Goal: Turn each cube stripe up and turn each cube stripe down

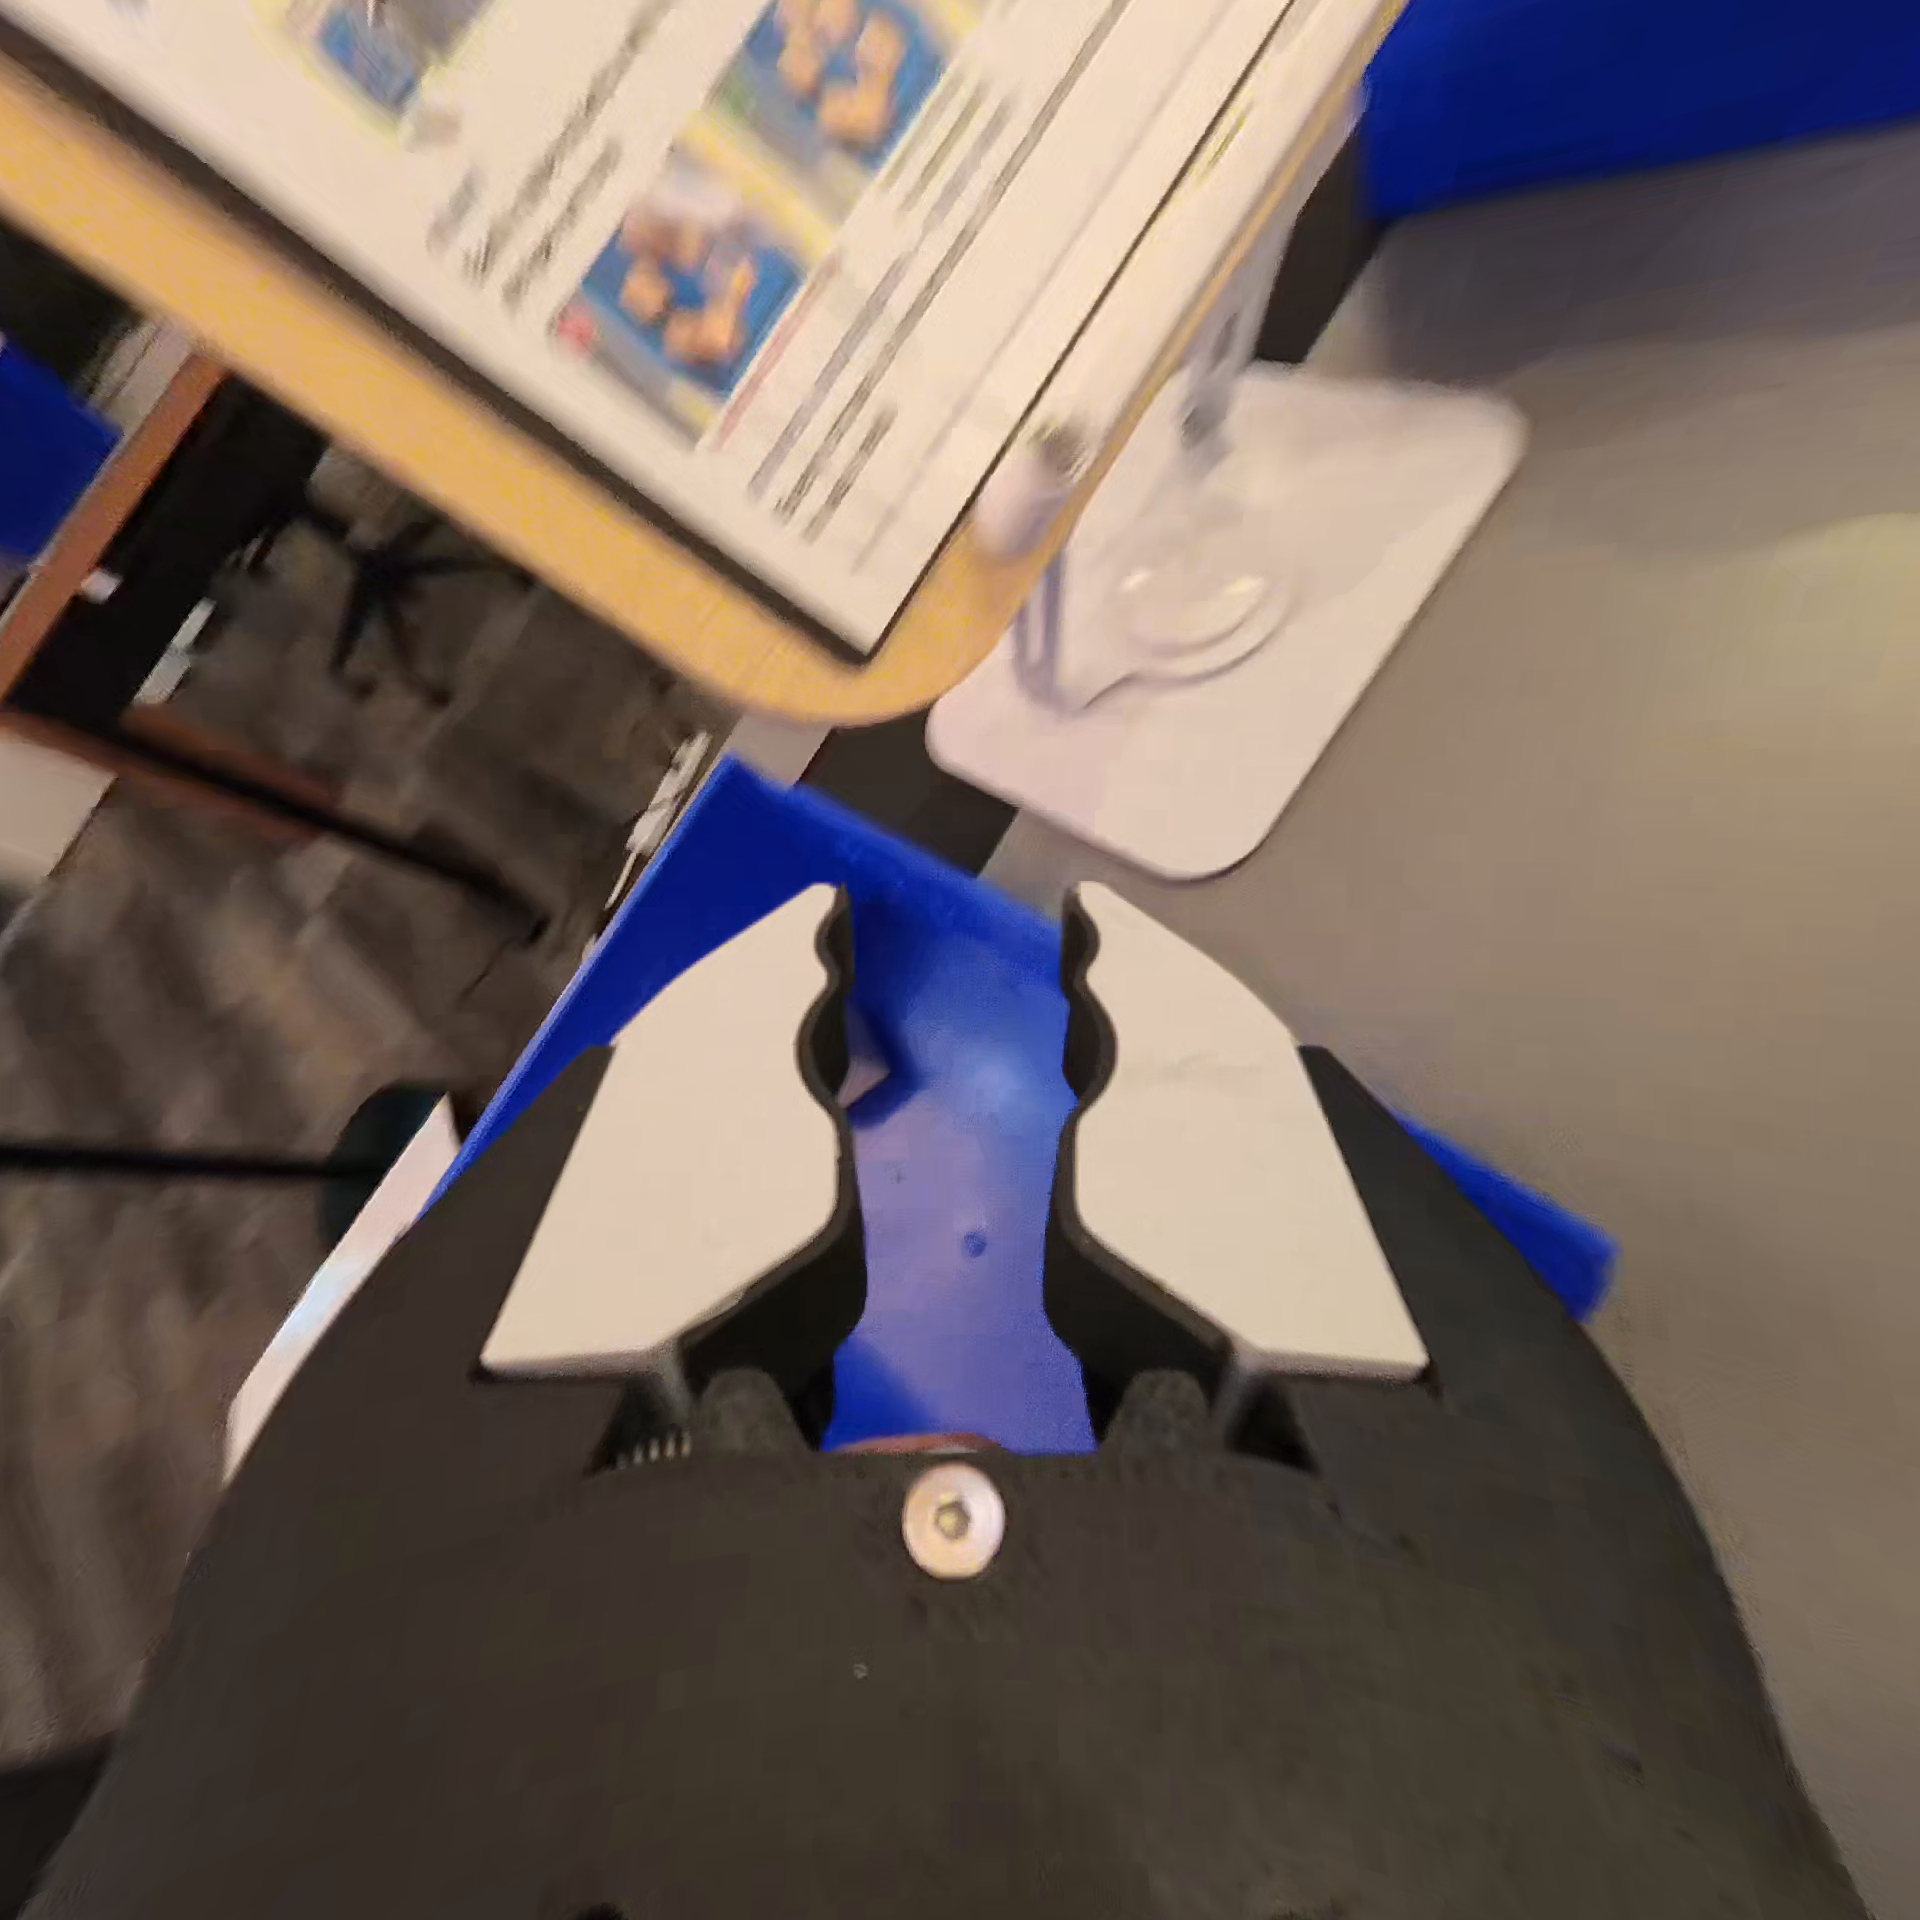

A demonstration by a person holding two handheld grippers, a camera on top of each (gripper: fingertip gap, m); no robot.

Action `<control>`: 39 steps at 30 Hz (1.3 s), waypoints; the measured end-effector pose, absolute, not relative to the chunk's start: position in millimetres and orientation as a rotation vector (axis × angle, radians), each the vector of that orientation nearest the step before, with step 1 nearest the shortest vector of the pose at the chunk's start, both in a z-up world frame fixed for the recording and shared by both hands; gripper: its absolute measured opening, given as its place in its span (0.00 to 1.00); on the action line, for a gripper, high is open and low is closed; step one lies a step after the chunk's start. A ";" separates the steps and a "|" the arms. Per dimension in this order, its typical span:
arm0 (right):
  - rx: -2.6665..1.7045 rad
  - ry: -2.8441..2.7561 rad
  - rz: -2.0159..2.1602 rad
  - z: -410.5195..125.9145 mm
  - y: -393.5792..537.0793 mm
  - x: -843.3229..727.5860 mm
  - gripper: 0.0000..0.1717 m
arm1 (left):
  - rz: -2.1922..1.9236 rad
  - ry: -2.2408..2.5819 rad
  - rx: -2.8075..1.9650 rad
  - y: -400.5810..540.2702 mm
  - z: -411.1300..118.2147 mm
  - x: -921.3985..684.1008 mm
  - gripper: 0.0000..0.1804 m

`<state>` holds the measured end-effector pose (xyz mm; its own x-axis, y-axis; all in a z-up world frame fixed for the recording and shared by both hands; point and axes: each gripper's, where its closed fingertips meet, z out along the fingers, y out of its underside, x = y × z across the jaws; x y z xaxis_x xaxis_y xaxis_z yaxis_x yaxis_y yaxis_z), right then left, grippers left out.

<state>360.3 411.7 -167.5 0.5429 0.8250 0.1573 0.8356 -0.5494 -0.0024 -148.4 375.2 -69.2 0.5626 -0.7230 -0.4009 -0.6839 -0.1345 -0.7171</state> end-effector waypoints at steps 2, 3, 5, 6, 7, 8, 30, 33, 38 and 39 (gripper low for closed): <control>-2.700 -1.457 -0.215 -169.6 412.8 356.8 0.37 | 0.092 1.147 -1.917 389.3 -87.3 -168.8 0.25; -2.700 -1.453 -0.228 -169.3 414.6 356.7 0.36 | 0.165 1.149 -1.950 396.0 -96.9 -178.3 0.26; -2.687 -1.467 -0.230 -168.7 415.1 355.1 0.36 | 0.265 1.155 -2.007 406.7 -114.9 -192.9 0.28; -2.684 -1.472 -0.223 -168.5 414.4 354.1 0.36 | 0.308 1.146 -2.026 412.6 -122.0 -199.6 0.29; -2.682 -1.475 -0.229 -168.0 414.4 353.9 0.36 | 0.330 1.140 -2.052 417.4 -129.8 -205.2 0.30; -2.675 -1.475 -0.242 -167.0 415.6 354.0 0.36 | 0.322 1.134 -2.080 420.9 -137.7 -208.8 0.30; -2.595 -1.538 -0.288 -163.4 422.2 333.8 0.34 | 0.177 0.818 -2.491 488.6 -231.0 -224.5 0.28; -2.572 -1.517 -0.307 -156.4 424.4 333.9 0.34 | 0.218 0.793 -2.481 490.2 -227.4 -228.4 0.27; -2.405 -1.429 -0.354 -118.1 434.4 323.3 0.33 | 0.084 0.694 -2.370 478.8 -185.0 -232.3 0.27; -2.351 -1.400 -0.374 -105.6 437.2 319.7 0.33 | 0.053 0.662 -2.332 475.3 -170.0 -234.8 0.27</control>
<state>319.7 437.2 -105.6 0.4688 0.7823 0.4102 0.8826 -0.4328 -0.1834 -234.8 475.3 -170.0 0.8684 -0.4462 -0.2166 -0.4751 -0.6232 -0.6211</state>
